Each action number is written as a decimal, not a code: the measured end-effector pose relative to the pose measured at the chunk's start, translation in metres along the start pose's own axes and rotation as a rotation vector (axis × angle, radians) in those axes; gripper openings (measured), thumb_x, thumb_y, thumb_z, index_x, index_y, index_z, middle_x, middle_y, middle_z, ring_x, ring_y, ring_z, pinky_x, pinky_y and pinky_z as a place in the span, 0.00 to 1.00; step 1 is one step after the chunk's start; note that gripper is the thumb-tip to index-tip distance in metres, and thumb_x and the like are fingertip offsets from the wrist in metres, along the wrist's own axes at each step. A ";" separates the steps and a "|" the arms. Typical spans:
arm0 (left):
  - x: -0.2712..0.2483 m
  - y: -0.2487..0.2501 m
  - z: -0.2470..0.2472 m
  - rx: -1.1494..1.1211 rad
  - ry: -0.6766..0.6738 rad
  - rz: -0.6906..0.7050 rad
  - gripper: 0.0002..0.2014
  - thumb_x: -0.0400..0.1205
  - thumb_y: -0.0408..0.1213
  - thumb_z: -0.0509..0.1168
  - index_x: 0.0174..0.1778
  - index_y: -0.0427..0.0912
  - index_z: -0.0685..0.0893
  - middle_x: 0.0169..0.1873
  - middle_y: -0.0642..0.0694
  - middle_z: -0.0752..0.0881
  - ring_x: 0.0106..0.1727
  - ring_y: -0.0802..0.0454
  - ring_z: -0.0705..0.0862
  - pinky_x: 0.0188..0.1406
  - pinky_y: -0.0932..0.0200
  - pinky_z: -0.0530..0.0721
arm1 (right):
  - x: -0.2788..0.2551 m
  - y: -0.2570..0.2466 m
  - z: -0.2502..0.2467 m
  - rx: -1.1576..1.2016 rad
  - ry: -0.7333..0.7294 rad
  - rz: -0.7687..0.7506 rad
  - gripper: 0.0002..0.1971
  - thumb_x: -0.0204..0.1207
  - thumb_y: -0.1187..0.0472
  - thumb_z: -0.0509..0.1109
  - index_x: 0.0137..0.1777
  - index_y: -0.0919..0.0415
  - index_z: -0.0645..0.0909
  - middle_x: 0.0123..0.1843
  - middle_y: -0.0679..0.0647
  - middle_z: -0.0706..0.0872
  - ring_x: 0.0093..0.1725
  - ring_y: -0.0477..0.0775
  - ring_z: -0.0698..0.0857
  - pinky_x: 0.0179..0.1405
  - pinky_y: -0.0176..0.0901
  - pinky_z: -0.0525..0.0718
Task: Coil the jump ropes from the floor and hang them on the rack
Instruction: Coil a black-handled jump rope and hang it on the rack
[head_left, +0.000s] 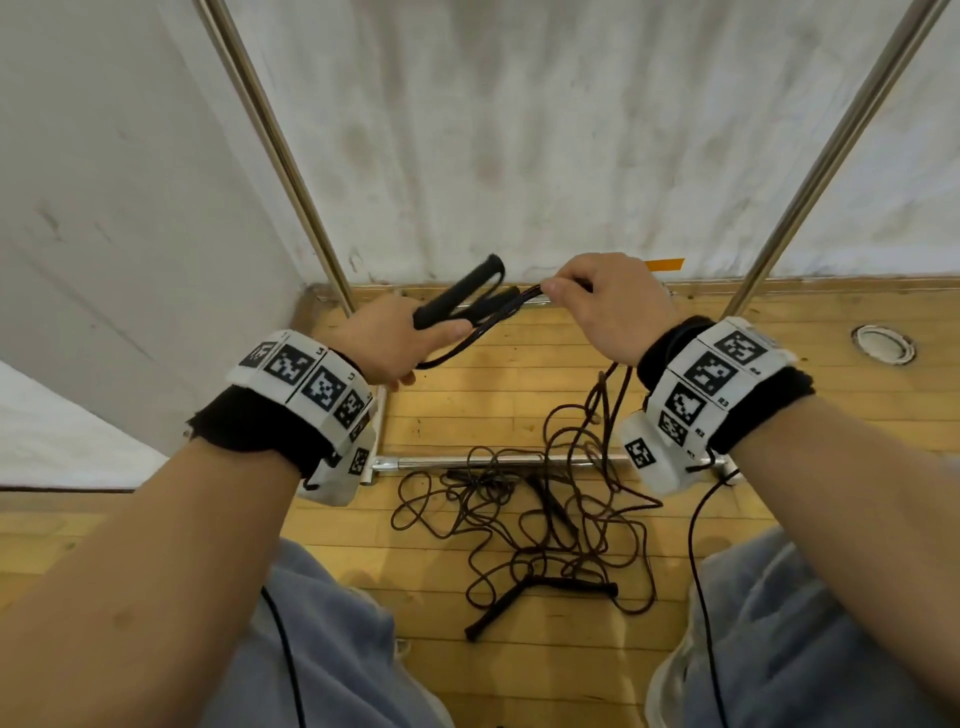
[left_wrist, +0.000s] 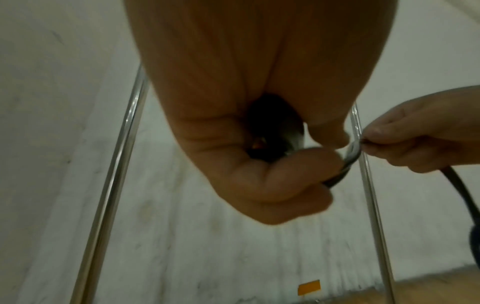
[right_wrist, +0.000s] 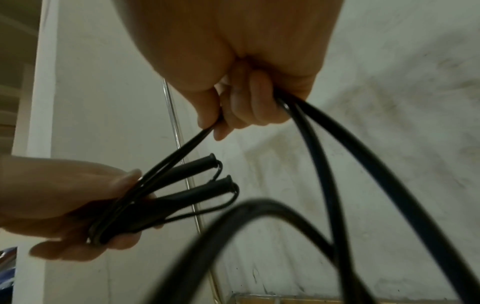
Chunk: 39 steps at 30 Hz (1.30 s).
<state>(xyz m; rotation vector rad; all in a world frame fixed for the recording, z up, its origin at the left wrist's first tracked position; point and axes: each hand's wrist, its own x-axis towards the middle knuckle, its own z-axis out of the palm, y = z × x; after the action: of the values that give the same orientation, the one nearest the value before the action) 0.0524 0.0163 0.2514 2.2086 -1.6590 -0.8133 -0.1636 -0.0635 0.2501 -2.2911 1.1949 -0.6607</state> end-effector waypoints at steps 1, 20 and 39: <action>-0.001 0.003 0.002 0.026 -0.042 0.011 0.21 0.78 0.63 0.62 0.48 0.47 0.80 0.33 0.44 0.85 0.25 0.54 0.84 0.24 0.60 0.83 | 0.000 0.000 -0.001 0.000 0.001 -0.007 0.11 0.83 0.50 0.60 0.43 0.53 0.78 0.34 0.45 0.78 0.34 0.42 0.75 0.31 0.32 0.67; -0.018 0.035 0.030 0.326 -0.222 0.281 0.04 0.82 0.41 0.65 0.44 0.56 0.78 0.34 0.55 0.81 0.36 0.57 0.79 0.30 0.64 0.71 | 0.003 0.017 -0.019 -0.099 -0.052 0.012 0.22 0.76 0.38 0.64 0.32 0.56 0.78 0.28 0.48 0.74 0.29 0.48 0.73 0.28 0.40 0.67; -0.029 0.040 0.003 -0.858 0.009 0.161 0.11 0.85 0.37 0.63 0.59 0.35 0.77 0.33 0.44 0.84 0.26 0.51 0.76 0.20 0.63 0.74 | -0.006 -0.011 0.019 0.140 -0.101 0.032 0.27 0.82 0.40 0.55 0.25 0.55 0.63 0.22 0.49 0.63 0.21 0.47 0.62 0.25 0.42 0.62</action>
<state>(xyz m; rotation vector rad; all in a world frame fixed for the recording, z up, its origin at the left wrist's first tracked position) 0.0133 0.0311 0.2779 1.4572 -1.1327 -1.1762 -0.1484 -0.0499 0.2407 -2.1588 1.1006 -0.5906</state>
